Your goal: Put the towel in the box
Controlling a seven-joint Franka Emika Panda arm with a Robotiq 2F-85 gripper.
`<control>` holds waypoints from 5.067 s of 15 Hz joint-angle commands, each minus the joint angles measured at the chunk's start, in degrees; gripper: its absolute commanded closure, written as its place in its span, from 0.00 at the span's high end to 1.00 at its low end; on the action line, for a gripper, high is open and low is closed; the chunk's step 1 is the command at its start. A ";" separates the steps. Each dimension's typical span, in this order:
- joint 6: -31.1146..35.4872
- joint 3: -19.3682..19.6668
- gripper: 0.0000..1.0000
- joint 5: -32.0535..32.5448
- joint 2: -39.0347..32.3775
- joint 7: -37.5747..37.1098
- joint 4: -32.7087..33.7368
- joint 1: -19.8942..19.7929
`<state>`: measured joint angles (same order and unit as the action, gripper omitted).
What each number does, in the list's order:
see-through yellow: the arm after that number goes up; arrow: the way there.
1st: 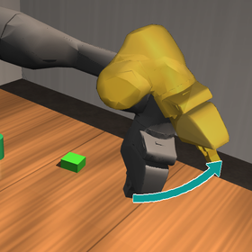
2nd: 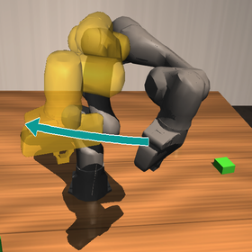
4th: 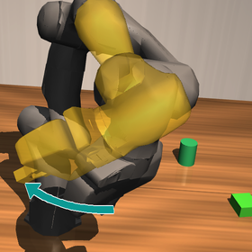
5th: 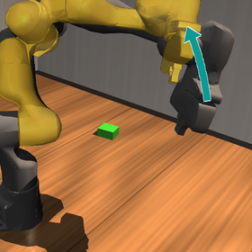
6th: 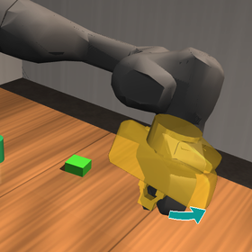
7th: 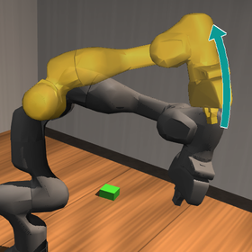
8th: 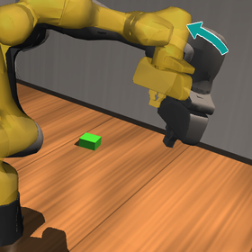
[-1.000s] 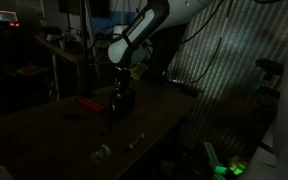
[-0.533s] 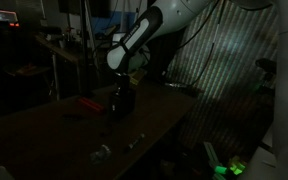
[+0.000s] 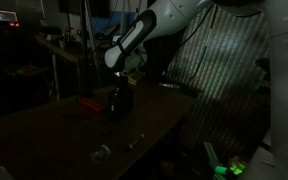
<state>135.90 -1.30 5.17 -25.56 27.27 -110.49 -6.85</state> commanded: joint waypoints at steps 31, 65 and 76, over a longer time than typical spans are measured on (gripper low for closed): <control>0.59 2.69 0.00 2.55 26.33 -13.77 -14.29 3.56; 2.89 0.90 0.00 1.62 0.88 -2.30 0.12 0.53; 1.60 -1.35 0.00 -1.45 -3.40 2.34 3.26 -1.79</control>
<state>137.93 -1.57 5.39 -26.81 27.35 -108.99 -7.29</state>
